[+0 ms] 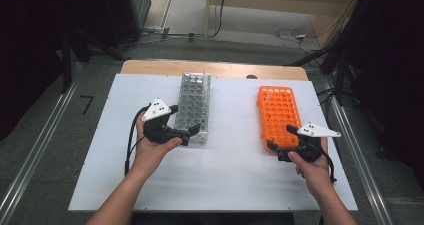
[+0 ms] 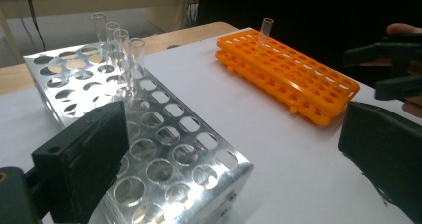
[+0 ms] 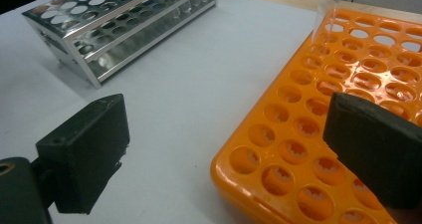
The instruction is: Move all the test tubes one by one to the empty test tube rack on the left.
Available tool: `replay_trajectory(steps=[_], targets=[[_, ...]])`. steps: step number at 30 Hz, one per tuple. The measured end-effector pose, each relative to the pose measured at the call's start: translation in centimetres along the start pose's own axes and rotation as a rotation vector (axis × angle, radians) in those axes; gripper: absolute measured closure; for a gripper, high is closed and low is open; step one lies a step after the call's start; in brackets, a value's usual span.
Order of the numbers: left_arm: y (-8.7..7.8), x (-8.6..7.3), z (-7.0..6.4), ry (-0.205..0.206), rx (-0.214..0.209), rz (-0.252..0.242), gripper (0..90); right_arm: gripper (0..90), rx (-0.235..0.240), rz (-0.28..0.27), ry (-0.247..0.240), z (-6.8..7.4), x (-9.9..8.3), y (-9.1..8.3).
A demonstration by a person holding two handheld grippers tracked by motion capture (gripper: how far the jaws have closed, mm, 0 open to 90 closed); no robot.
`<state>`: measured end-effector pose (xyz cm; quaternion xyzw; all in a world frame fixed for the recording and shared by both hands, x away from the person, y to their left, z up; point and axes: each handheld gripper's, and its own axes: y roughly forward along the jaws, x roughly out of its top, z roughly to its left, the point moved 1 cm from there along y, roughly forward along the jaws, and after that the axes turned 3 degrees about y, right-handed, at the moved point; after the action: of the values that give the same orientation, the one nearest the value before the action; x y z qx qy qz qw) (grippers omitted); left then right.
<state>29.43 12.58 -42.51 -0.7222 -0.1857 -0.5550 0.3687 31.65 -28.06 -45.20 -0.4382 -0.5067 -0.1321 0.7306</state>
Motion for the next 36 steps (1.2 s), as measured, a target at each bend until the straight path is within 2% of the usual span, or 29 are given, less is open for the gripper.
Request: replay_trajectory(steps=[8,16,28,36], targets=[[-1.4,-1.7,-0.6,-0.014,0.032,0.013,0.0,3.1,-0.013,0.009,0.000,-0.5,1.2,1.7],[-2.5,-3.0,-1.1,-0.027,0.030,0.006,0.0,3.4,-0.047,0.023,0.002,-1.4,2.4,3.4],[-3.1,-4.0,-1.3,-0.050,0.012,0.009,0.0,5.6,-0.096,0.038,0.064,-3.5,3.8,5.9],[-3.0,-4.1,-1.2,-0.062,0.006,0.007,0.0,14.9,-0.122,0.046,0.097,-4.3,4.4,7.3]])
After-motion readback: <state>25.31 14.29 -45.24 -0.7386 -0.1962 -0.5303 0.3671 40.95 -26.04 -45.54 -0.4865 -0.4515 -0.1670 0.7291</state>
